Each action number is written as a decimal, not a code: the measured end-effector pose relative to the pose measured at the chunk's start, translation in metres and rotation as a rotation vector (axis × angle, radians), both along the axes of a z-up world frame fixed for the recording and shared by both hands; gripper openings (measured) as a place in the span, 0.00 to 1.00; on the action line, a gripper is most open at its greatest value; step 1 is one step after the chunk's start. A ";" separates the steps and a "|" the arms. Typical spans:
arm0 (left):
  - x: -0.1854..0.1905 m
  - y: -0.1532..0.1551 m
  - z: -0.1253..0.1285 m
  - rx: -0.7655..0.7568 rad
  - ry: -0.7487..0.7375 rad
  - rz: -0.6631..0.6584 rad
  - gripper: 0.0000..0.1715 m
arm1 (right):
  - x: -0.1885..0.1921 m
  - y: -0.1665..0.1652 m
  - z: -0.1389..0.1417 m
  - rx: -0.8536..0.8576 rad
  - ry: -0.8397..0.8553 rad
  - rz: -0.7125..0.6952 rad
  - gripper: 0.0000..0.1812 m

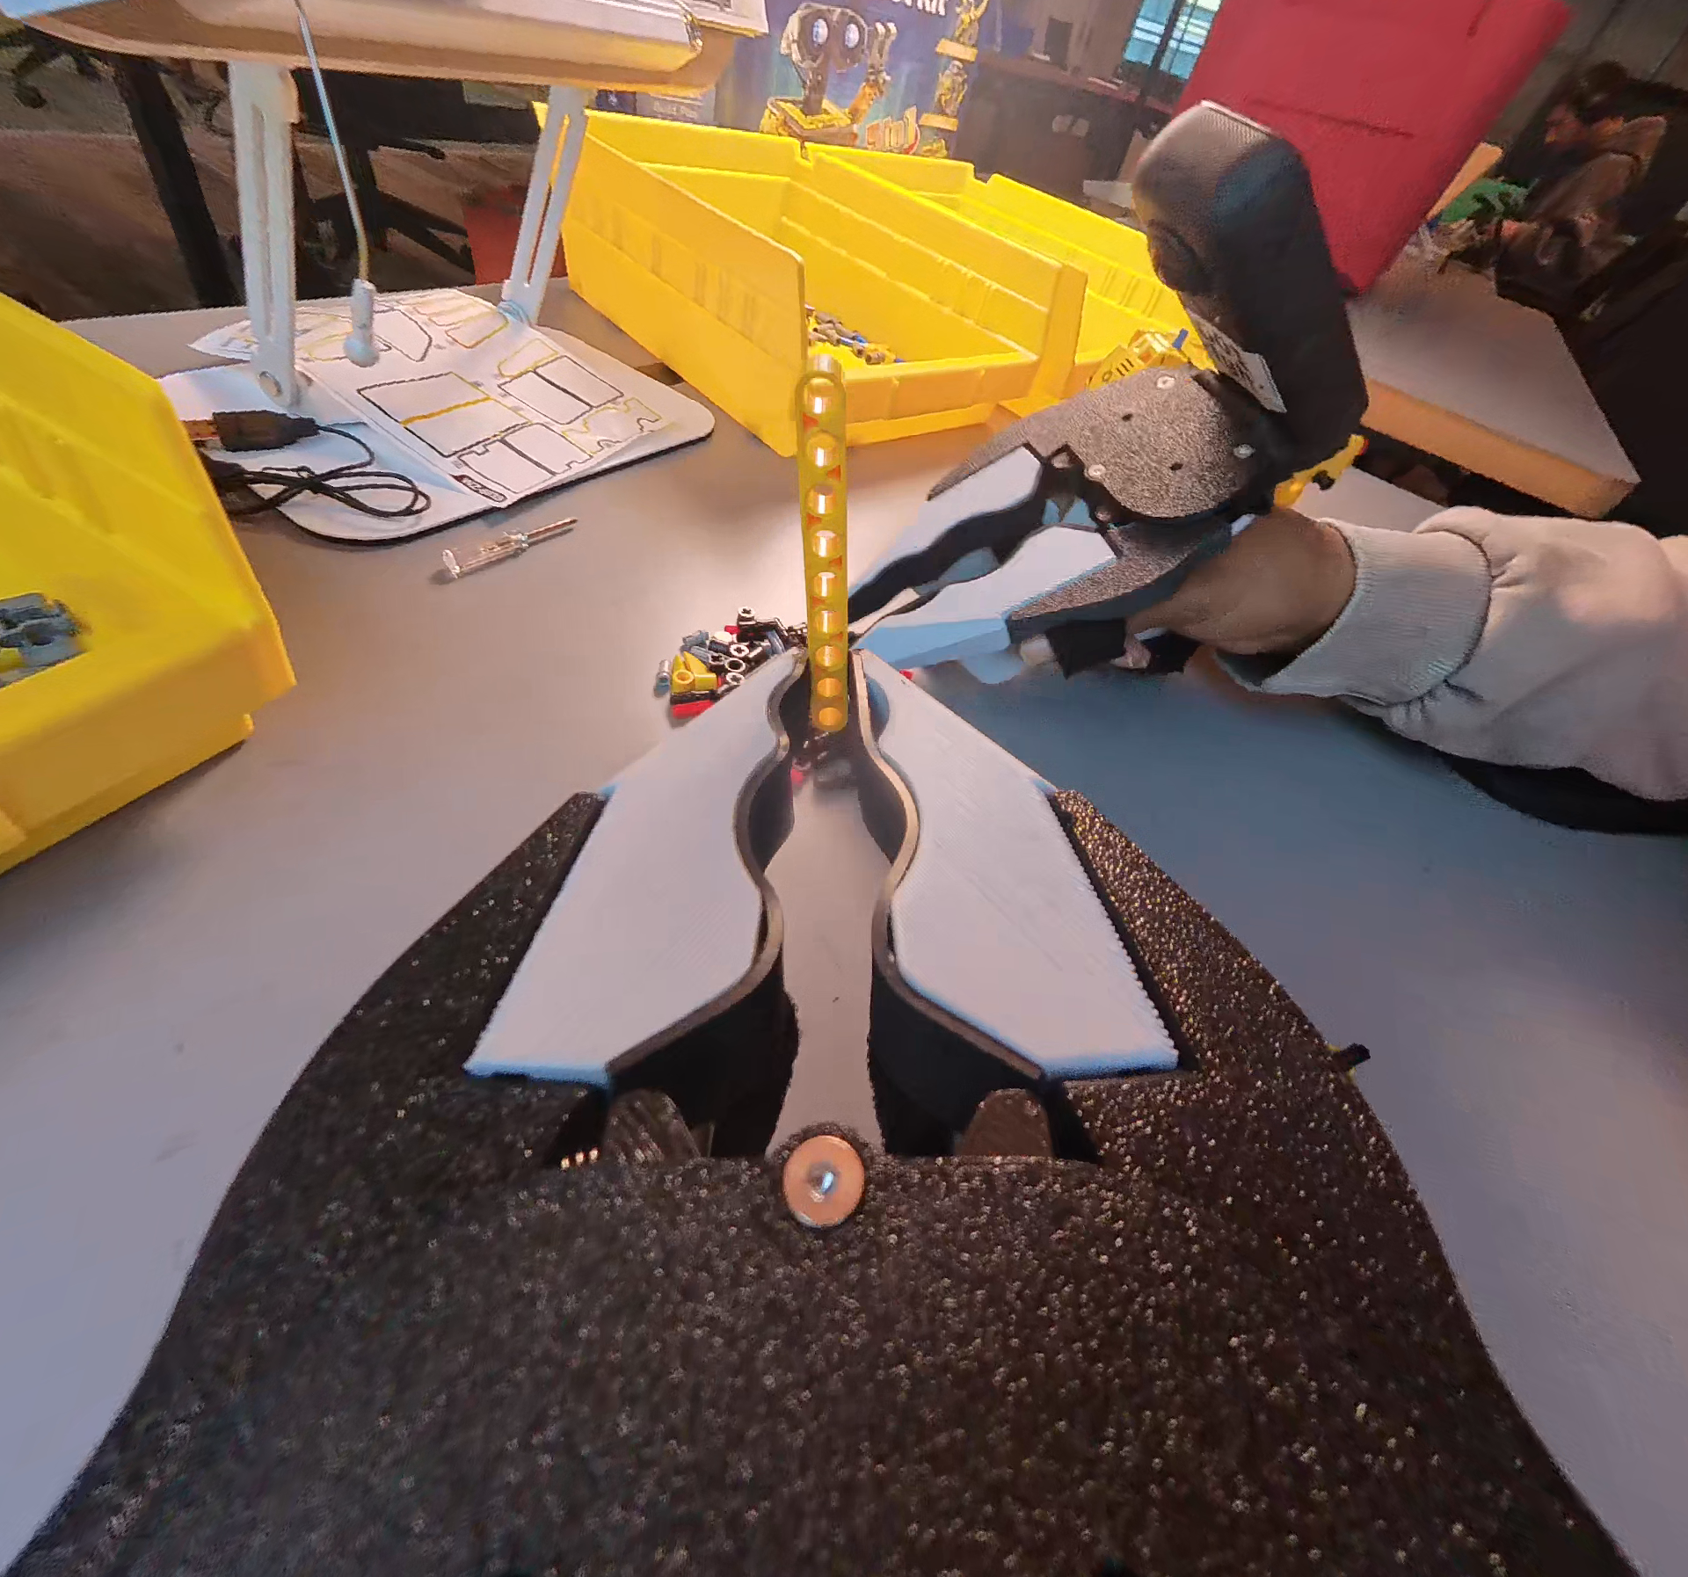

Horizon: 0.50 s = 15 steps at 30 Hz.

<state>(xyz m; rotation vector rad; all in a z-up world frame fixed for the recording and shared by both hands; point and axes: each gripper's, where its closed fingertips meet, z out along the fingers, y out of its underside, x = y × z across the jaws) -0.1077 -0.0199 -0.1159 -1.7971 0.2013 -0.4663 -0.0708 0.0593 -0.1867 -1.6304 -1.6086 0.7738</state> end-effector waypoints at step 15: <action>0.043 -0.006 -0.033 0.008 0.533 -0.133 0.04 | 0.012 -0.088 0.084 -0.113 0.364 0.370 0.16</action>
